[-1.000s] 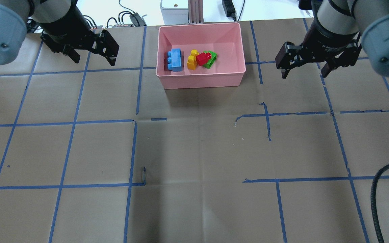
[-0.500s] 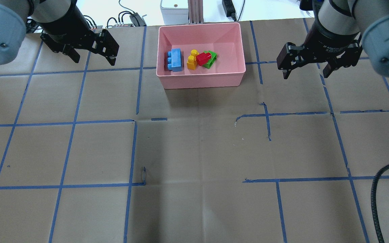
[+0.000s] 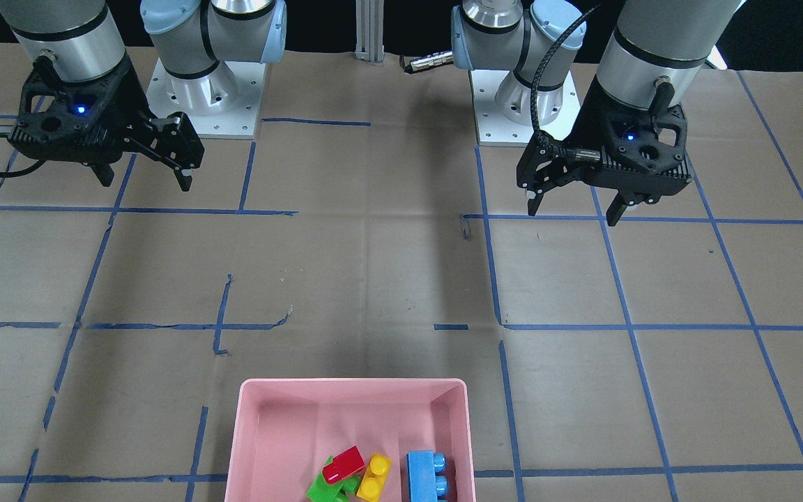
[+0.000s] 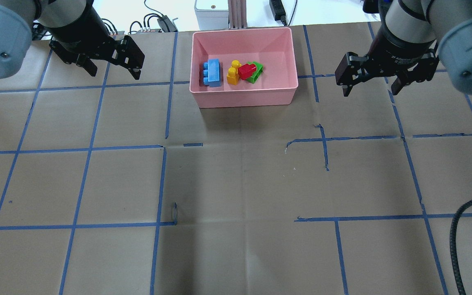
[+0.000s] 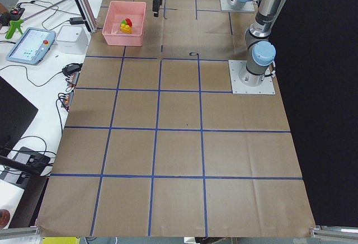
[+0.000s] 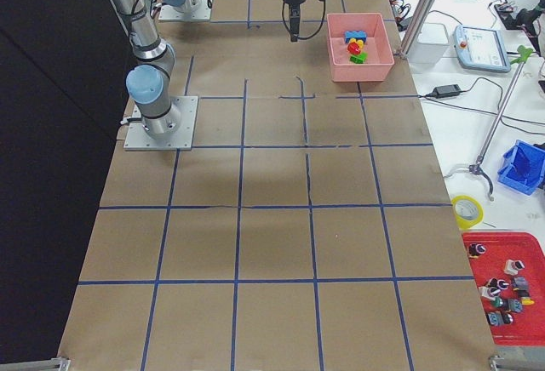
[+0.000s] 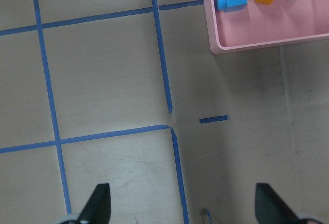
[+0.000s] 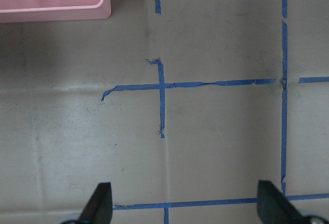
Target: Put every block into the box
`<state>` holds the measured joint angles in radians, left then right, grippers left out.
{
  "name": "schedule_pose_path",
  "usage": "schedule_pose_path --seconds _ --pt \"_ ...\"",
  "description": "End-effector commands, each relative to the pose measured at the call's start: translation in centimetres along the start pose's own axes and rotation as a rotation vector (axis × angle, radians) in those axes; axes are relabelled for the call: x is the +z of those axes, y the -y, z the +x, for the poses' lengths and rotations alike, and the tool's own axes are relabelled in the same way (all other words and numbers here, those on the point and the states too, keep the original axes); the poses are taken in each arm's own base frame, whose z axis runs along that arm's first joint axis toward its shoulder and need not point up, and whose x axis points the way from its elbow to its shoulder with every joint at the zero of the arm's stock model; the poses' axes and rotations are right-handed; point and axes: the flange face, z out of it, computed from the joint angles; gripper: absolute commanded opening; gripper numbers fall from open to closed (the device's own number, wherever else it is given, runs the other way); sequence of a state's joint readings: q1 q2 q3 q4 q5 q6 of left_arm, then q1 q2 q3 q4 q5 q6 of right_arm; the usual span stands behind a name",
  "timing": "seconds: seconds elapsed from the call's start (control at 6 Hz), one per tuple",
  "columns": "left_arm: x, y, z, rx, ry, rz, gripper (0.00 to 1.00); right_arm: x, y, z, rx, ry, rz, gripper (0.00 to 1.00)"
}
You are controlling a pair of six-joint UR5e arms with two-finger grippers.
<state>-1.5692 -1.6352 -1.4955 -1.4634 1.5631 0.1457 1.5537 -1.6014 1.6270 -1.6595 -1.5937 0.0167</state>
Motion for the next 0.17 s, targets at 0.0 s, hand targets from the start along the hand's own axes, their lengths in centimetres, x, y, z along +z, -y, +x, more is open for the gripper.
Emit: schedule_pose_path --seconds 0.0 --pt "0.01 0.0 0.01 0.0 0.0 0.0 0.99 0.09 -0.08 -0.02 0.0 0.001 -0.008 1.0"
